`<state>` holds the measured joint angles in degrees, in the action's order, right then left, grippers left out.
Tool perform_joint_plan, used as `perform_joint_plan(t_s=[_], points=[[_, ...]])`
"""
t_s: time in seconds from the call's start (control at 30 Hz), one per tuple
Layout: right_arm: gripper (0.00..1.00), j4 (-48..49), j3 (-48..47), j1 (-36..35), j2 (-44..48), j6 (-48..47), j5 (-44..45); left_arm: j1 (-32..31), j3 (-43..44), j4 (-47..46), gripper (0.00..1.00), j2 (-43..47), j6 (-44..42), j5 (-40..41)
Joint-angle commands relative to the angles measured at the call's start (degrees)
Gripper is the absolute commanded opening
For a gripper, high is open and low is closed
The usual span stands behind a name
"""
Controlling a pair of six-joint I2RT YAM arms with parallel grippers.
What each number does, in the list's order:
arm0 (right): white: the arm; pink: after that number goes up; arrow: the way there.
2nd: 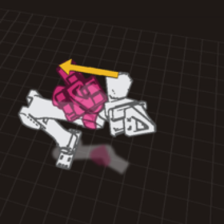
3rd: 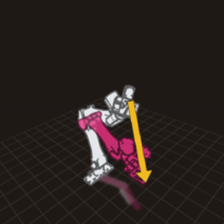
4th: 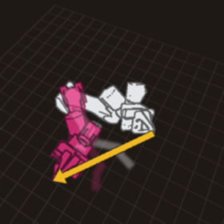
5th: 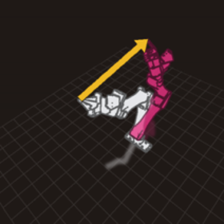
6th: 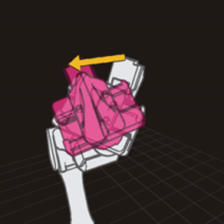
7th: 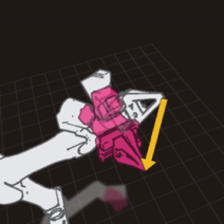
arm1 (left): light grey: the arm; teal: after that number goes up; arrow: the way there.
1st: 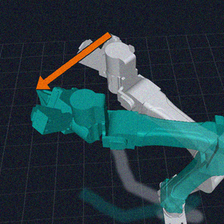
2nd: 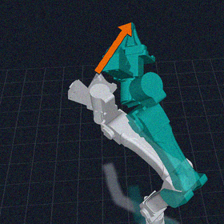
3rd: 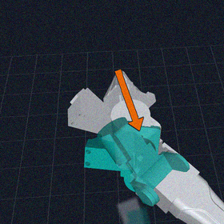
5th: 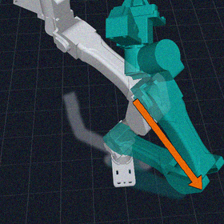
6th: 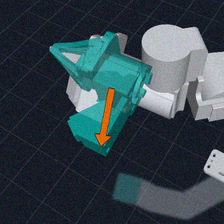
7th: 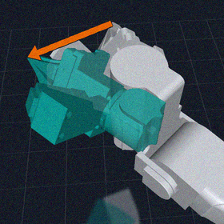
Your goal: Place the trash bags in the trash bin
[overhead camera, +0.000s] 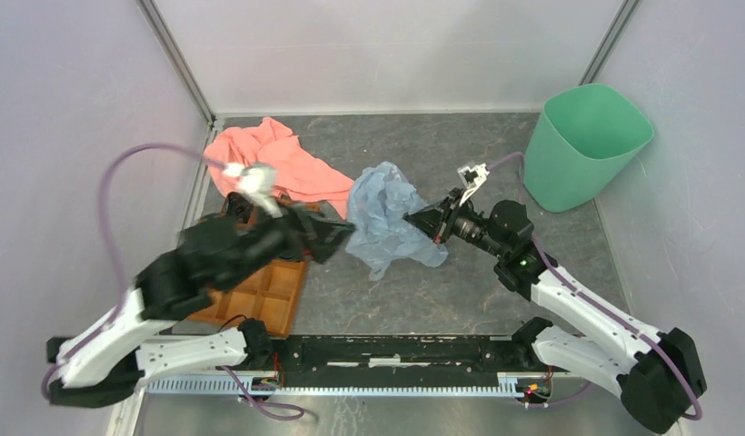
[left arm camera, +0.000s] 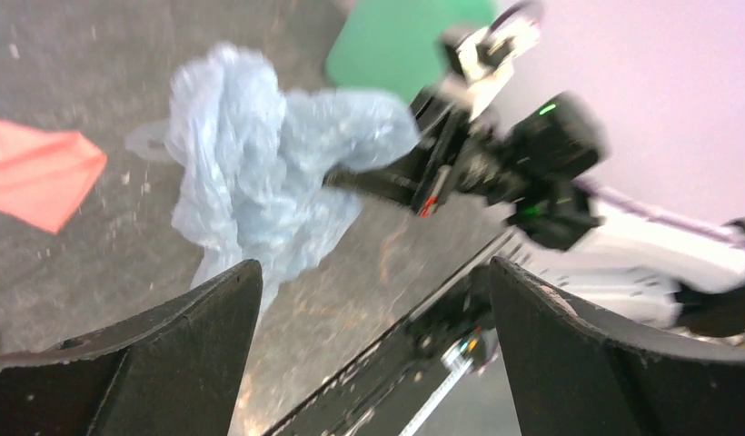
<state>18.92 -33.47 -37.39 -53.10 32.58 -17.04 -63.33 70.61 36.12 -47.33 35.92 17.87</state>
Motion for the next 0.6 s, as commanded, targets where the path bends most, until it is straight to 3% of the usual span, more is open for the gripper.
perform_joint_plan(t_s=[0.0, 0.17, 0.37, 0.57], points=[[0.00, 10.08, -2.47, 3.33, -3.63, 20.05, -21.05, 0.31, -1.36, -3.80, 1.00, 12.03, -2.75, 6.89], [0.00, 19.00, -0.10, 6.07, -4.40, 35.76, -31.93, 0.34, -3.29, 1.62, 1.00, 15.60, 1.56, 12.25], [0.00, 2.57, -2.21, 7.50, -0.88, 24.52, -32.60, 0.31, -9.96, -2.28, 1.00, 11.35, 3.89, 3.23], [0.00, 4.79, 1.54, 8.23, 2.02, 25.42, -30.78, 0.31, -19.80, -14.25, 1.00, 9.98, 7.92, -7.43]])
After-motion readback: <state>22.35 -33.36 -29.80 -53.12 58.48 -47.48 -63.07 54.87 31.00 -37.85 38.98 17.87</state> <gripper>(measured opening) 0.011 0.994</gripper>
